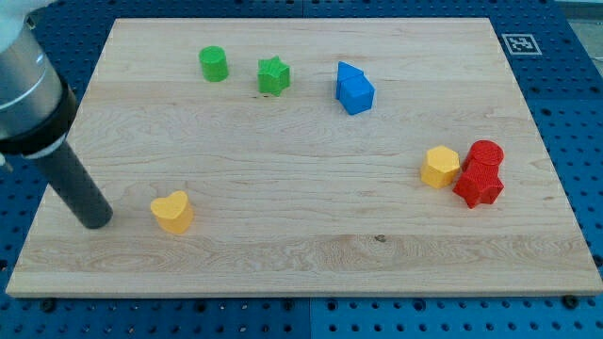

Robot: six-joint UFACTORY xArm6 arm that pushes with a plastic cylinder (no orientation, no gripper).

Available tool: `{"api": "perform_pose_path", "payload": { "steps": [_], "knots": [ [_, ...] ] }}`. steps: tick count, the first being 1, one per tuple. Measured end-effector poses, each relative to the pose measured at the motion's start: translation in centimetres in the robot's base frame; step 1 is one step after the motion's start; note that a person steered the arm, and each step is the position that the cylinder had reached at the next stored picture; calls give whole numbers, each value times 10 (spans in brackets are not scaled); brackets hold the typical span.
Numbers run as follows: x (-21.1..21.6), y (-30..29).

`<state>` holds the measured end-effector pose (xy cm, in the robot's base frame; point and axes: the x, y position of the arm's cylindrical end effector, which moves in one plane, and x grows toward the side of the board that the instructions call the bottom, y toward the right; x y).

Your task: Push the yellow heart into the yellow hexagon

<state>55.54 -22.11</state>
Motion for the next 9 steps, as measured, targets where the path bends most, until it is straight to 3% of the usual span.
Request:
{"api": "perform_pose_path", "payload": {
  "steps": [1, 2, 3, 4, 5, 7, 8, 9],
  "knots": [
    [7, 75],
    [-16, 163],
    [-23, 167],
    [-24, 109],
    [-48, 97],
    [-51, 250],
    [-51, 270],
    [-55, 228]
  ]
}}
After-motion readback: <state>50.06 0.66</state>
